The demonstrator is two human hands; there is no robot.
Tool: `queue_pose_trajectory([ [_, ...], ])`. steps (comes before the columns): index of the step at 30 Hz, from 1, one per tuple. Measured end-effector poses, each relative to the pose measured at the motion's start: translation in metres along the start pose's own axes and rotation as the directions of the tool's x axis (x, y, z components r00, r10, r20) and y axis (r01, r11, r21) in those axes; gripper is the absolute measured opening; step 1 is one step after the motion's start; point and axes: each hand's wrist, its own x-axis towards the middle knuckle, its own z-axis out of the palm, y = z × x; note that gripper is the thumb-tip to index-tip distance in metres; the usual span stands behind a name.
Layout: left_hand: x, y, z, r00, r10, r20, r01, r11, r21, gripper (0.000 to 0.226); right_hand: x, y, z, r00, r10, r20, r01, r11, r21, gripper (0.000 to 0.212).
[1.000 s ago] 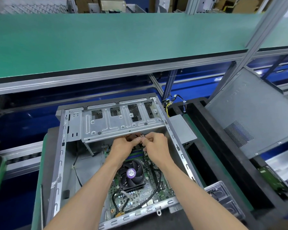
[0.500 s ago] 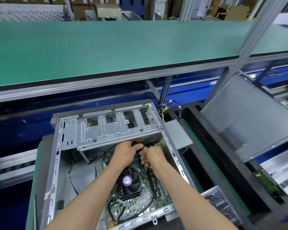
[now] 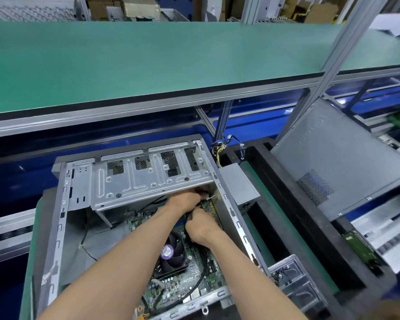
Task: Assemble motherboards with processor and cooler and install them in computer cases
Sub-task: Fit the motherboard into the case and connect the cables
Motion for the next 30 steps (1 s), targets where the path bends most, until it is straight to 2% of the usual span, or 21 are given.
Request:
queue_pose_trajectory([
  [5,0.0,-0.008,0.0,0.993,0.052,-0.107,-0.033,0.985,0.171,0.049,0.0,0.001,0.0,1.0,0.0,0.01,-0.001,0.999,0.035,0.045],
  [8,-0.001,-0.015,-0.002,0.997,0.014,-0.077,0.0,0.984,0.178,0.025,-0.002,-0.001,-0.001,1.0,-0.004,0.008,0.004,1.0,0.03,0.036],
  [10,-0.002,-0.016,-0.005,0.995,0.065,-0.08,-0.052,0.987,0.152,0.032,-0.003,-0.002,-0.001,1.0,-0.013,0.002,0.013,1.0,0.007,0.024],
  [12,-0.003,-0.013,-0.006,0.982,0.164,-0.096,-0.154,0.983,0.099,0.035,-0.001,-0.001,-0.001,1.0,-0.017,-0.01,0.017,1.0,-0.011,0.022],
  [14,-0.005,-0.008,-0.005,0.966,0.243,-0.084,-0.233,0.967,0.106,0.029,0.0,0.001,-0.001,1.0,-0.019,-0.021,0.018,1.0,-0.017,0.03],
  [17,-0.005,-0.006,-0.006,0.961,0.267,-0.077,-0.253,0.954,0.162,0.029,0.001,0.002,-0.001,1.0,-0.02,-0.023,0.019,0.999,-0.027,0.041],
  [21,-0.001,-0.009,-0.004,0.981,0.186,-0.064,-0.17,0.965,0.198,0.03,0.001,0.002,0.0,1.0,-0.017,-0.014,0.017,1.0,-0.021,0.042],
  [22,0.0,-0.01,-0.003,0.981,0.178,-0.08,-0.158,0.965,0.208,0.027,0.001,0.002,0.0,1.0,-0.013,-0.011,0.013,1.0,-0.016,0.042],
  [24,0.002,-0.01,-0.001,0.966,0.222,-0.132,-0.192,0.959,0.208,0.007,0.002,0.002,0.0,1.0,-0.01,-0.008,0.01,1.0,-0.014,0.042],
  [27,0.004,-0.008,-0.001,0.95,0.287,-0.126,-0.255,0.941,0.223,0.018,0.002,0.001,0.0,1.0,-0.013,-0.004,0.013,1.0,-0.001,0.037],
  [30,-0.001,-0.003,-0.002,0.951,0.28,-0.13,-0.237,0.932,0.274,0.028,0.002,0.001,0.0,1.0,-0.011,0.001,0.011,1.0,-0.009,0.021],
])
